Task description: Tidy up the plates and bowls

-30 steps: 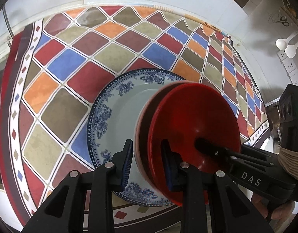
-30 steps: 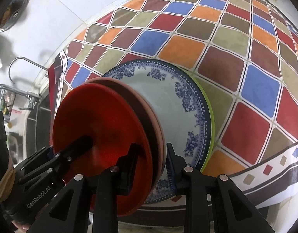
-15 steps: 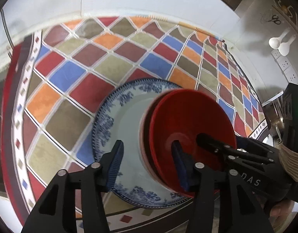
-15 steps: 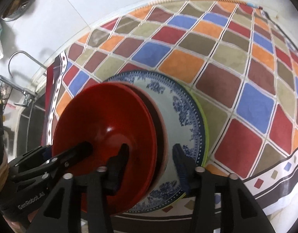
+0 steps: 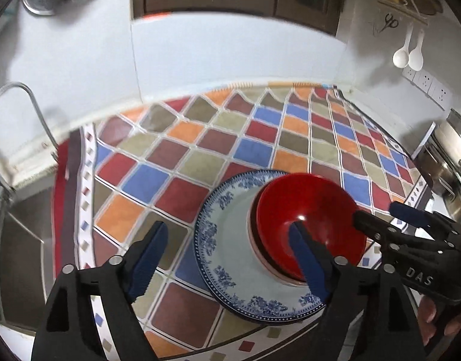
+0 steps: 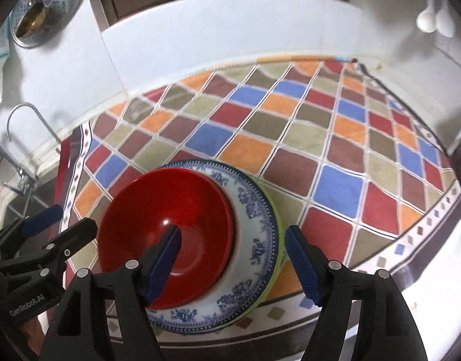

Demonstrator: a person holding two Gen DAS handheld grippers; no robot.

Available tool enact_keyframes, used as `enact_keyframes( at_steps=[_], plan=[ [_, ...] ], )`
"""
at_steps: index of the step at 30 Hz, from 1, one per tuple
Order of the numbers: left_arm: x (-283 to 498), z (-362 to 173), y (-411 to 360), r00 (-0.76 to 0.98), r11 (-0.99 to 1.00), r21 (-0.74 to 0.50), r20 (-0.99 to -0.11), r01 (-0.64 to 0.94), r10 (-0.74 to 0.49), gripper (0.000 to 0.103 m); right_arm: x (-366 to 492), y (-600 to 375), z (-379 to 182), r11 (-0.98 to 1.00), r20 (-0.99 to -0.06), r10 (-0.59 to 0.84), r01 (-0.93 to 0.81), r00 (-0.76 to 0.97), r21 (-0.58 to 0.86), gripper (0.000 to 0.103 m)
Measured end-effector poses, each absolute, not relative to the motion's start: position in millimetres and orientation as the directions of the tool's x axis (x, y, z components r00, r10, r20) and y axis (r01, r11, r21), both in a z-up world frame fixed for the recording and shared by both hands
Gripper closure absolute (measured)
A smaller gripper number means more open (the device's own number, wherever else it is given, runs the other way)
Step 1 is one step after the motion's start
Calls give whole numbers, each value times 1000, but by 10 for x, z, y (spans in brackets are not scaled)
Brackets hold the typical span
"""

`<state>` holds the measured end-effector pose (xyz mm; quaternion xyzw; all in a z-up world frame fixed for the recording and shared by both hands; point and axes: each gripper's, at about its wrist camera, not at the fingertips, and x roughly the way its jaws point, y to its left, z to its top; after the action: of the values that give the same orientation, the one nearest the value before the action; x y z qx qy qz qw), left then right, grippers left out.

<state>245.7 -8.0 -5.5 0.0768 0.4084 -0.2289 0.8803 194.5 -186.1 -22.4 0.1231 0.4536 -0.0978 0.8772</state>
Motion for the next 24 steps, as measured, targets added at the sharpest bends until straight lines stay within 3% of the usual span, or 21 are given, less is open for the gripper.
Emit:
enact_keyframes(
  at_steps=[10, 24],
  plan=[
    [1810, 122, -68, 738, 946, 25, -632, 324, -236, 10, 1416, -1878, 13, 961, -702, -145, 269, 698, 69, 21],
    [851, 171, -99, 807, 983, 26, -574, 183, -135, 6, 647, -1951, 103, 988, -620, -75, 142, 781, 59, 16]
  ],
)
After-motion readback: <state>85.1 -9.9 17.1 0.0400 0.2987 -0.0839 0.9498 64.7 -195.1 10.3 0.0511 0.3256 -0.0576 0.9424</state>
